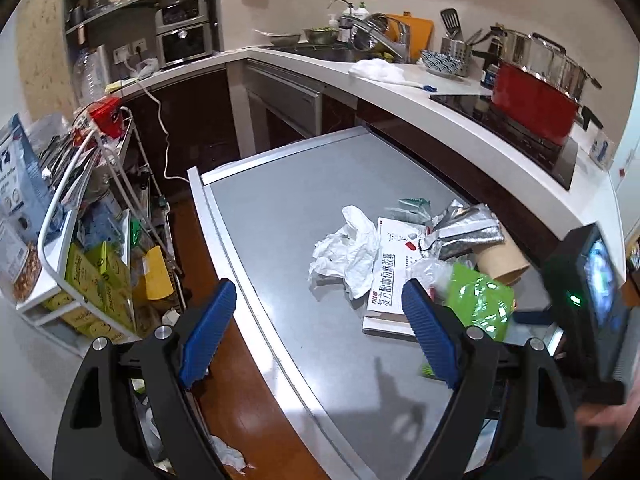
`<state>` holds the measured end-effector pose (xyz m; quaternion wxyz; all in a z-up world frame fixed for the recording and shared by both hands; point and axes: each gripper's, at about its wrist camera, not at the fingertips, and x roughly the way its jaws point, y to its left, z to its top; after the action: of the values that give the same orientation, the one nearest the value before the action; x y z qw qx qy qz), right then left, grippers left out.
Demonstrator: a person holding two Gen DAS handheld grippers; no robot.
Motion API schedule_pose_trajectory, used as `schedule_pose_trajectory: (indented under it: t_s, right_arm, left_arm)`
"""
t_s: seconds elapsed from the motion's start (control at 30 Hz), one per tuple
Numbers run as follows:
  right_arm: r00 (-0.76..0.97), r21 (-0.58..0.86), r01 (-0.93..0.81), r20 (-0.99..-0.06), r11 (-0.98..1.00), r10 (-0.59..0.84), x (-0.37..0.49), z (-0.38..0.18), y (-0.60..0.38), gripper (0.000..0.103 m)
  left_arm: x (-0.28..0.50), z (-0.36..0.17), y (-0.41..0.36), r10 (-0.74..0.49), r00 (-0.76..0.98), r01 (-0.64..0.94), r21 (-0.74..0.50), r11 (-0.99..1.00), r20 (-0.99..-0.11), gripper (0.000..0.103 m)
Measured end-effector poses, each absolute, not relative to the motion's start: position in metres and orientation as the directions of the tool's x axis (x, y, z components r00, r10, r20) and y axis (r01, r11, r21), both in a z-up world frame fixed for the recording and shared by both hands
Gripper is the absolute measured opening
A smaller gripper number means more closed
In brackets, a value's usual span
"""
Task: Collect trash
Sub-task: 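Move the right tool to the green snack bag and grasp it, then grasp the crumpled white tissue with the left tool while the right tool holds the green bag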
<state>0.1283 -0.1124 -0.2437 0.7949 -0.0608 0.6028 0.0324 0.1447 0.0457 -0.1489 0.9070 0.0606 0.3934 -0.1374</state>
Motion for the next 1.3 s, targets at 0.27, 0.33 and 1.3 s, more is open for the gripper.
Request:
schedule_pose_trajectory:
  t_s: [0.27,0.33,1.3]
  right_arm:
    - [0.226,0.237,0.294,-0.959,0.926,0.173,0.129,-0.237,-0.169,0.088]
    - [0.235,0.268,0.357,-0.953,0.895,0.192,0.132,-0.241,-0.165,0.088]
    - [0.222,0.027,0.039,-0.975,0.999,0.017,0.143,-0.279,-0.113,0.091]
  left_arm:
    - [0.159,-0.154,0.036,-0.25,0.626,0.297,-0.071,0.952,-0.739,0.086]
    - [0.16,-0.155,0.033,-0.251,0.623,0.295,-0.075,0.953,-0.741,0.086]
    - [0.239,-0.213,-0.008,-0.166,0.501,0.385,0.047,0.922,-0.849,0.086]
